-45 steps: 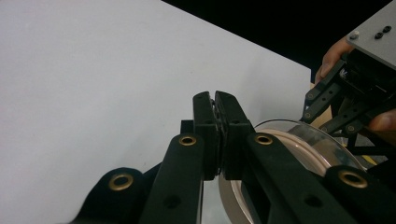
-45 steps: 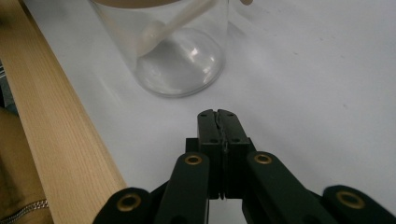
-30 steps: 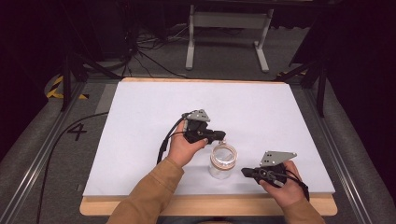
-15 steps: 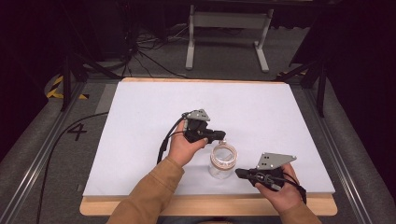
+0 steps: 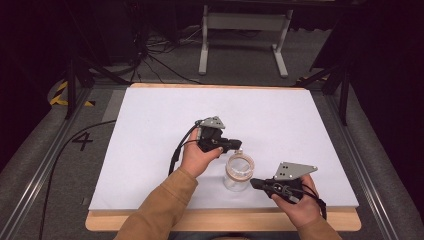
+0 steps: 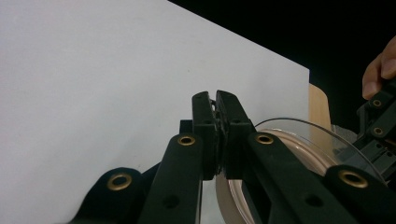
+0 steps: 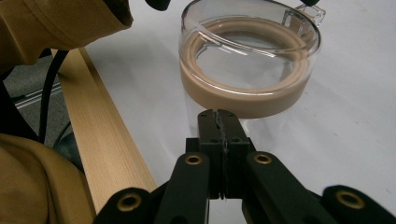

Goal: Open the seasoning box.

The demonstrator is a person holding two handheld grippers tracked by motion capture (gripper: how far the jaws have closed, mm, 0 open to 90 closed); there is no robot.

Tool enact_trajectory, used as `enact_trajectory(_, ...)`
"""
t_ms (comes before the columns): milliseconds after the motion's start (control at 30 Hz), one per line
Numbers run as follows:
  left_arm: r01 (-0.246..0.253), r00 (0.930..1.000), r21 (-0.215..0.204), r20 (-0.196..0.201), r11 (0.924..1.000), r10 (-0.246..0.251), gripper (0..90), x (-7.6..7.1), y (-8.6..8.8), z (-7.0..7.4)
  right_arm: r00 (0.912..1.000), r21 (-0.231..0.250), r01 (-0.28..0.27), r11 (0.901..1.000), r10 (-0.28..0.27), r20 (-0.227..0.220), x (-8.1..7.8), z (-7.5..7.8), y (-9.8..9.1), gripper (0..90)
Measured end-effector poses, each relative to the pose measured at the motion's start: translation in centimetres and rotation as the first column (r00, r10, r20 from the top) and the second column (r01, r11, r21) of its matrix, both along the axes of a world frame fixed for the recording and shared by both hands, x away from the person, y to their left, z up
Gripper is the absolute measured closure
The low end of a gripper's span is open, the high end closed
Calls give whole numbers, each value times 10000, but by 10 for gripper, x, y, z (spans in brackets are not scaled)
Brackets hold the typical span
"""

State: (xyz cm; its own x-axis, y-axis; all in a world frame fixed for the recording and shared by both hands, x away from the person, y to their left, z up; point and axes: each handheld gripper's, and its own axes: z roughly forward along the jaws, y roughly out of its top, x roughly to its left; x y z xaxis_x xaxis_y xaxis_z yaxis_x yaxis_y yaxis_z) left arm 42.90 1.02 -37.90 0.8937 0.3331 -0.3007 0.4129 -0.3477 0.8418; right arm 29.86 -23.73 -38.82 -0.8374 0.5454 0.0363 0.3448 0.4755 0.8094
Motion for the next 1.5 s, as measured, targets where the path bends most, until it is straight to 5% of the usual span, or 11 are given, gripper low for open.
enact_trajectory(800, -48, 9996, -92, -296, 9999, 45, 880, 2, 1, -3, 9996, 306, 49, 9995, -57, 275, -2, 3, 4, 900)
enact_trajectory(900, -165, 9997, 169, -158, 9997, 168, 897, 1, 1, -4, 9994, 461, 112, 9989, -127, 329, -2, 4, 3, 900)
enact_trajectory(1300, -117, 9997, 37, -211, 9999, 117, 887, 0, 4, -1, 9962, 1470, 527, 9877, -623, 614, 6, 11, 1, 900)
enact_trajectory(1500, -298, 9995, 151, -76, 9994, 299, 880, -1, 10, 0, 9956, 1442, 495, 9883, -603, 719, 7, 14, 0, 900)
